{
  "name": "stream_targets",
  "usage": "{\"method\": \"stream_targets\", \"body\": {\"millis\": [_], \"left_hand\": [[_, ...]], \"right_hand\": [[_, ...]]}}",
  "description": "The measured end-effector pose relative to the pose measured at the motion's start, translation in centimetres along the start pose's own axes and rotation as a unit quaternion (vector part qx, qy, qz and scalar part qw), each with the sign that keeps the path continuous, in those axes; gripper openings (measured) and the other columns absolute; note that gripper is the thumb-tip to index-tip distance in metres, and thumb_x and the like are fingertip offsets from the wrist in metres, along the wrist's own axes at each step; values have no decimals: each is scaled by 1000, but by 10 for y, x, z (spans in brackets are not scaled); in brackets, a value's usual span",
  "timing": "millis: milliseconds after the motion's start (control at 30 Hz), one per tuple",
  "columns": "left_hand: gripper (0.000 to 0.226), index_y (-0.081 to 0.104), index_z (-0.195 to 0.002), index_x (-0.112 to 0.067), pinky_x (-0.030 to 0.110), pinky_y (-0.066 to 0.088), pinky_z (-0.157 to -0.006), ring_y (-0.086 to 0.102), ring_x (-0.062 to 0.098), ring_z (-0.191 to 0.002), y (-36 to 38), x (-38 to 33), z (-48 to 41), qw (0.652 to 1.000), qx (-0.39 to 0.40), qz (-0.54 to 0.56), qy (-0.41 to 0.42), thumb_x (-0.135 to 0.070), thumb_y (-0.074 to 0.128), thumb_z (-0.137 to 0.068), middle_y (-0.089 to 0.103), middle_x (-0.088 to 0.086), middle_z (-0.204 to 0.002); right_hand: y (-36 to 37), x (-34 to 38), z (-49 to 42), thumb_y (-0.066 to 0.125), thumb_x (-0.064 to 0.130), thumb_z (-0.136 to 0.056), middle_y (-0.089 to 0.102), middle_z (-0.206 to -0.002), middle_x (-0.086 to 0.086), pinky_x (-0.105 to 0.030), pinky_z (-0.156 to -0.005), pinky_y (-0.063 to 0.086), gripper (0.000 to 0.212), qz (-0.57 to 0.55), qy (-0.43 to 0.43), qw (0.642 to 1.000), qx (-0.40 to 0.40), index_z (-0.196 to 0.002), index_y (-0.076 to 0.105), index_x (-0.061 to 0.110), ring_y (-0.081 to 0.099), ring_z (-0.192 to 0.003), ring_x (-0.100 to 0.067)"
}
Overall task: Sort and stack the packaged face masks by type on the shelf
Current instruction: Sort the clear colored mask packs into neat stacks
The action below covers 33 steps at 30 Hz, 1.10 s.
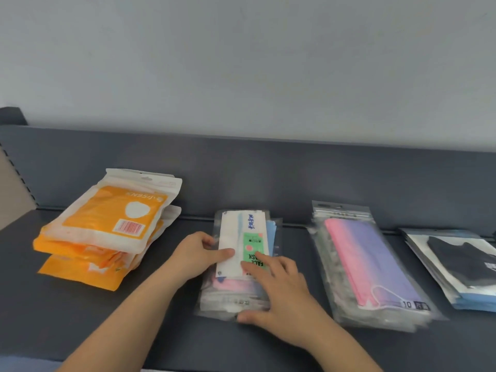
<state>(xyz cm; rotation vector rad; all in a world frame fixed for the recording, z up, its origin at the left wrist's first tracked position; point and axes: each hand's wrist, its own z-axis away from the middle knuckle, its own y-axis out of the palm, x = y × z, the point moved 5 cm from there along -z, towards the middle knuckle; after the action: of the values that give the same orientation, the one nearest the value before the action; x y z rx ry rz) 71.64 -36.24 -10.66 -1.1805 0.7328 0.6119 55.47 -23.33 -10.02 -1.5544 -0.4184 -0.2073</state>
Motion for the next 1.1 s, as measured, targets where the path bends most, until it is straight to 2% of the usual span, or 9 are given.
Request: {"method": "stream_targets", "body": {"millis": [133,233,333,467,600,733,867,1000,1100], "left_hand": [[33,60,-82,-11,28,48,-67,61,17,-74,-3,-1,-3,995,-14,60,80,-39,76,-82,67,4,-82],[29,59,-81,-5,33,49,-69,63,27,-73,-3,3,-4,982,-3,162,96,-31,68,-90,68,11,-79],[27,60,-86,-3,33,49,-67,64,24,-72,1,3,-6,980,-14,168,110,-28,61,-95,68,15,-83],[23,70,-88,-14,27,44,-53,59,18,-66,-5,-1,-5,965,-15,209,156,-16,48,-95,69,3,-77],[42,78,-83,-26,23,46,-95,59,5,-113,-4,-17,18,922,107,162,336,-5,46,-66,73,-14,-109],[59,55,-130,-49,29,1,-118,5,-6,-146,32,-14,37,869,217,-177,408,-48,71,-73,30,-34,-151],[89,32,-143,-54,35,-14,-118,-15,-2,-147,37,-13,43,847,229,-252,409,-56,79,-68,7,-28,-160],[80,42,-139,-46,30,-4,-119,6,-2,-147,33,-17,47,847,198,-212,445,-50,78,-69,25,-25,-153],[36,70,-107,-28,12,33,-102,46,-12,-116,21,-23,45,862,144,-126,470,-25,77,-72,60,-21,-123]], "right_hand": [[3,-3,0,43,72,-84,31,-144,22,-30,-114,16,68,16,-51,997,-58,-146,33,47,13,-135,-3],[1,-4,1,35,59,-97,54,-130,16,-29,-100,39,43,10,-118,983,-140,-131,56,42,42,-121,-6],[-7,-5,6,41,35,-104,68,-114,6,-30,-83,52,36,23,-189,946,-263,-114,73,23,62,-100,-15],[-21,-3,20,64,9,-91,74,-89,-3,-36,-60,55,18,65,-184,885,-422,-104,77,8,66,-73,-21],[-28,1,29,67,7,-88,71,-73,-6,-33,-48,49,16,120,-152,833,-518,-98,76,-2,57,-53,-21],[-26,-1,29,53,17,-100,73,-81,-9,-35,-54,53,28,101,-154,835,-518,-93,74,1,65,-62,-23],[-21,-3,23,46,23,-103,74,-95,-9,-37,-68,59,34,60,-162,862,-477,-95,72,3,72,-84,-25],[-18,1,19,41,26,-104,74,-94,-5,-37,-60,58,19,70,-164,878,-445,-104,57,16,71,-78,-25],[-17,2,19,39,28,-104,74,-96,-4,-36,-62,58,20,50,-164,896,-410,-105,56,17,71,-83,-24]]}}
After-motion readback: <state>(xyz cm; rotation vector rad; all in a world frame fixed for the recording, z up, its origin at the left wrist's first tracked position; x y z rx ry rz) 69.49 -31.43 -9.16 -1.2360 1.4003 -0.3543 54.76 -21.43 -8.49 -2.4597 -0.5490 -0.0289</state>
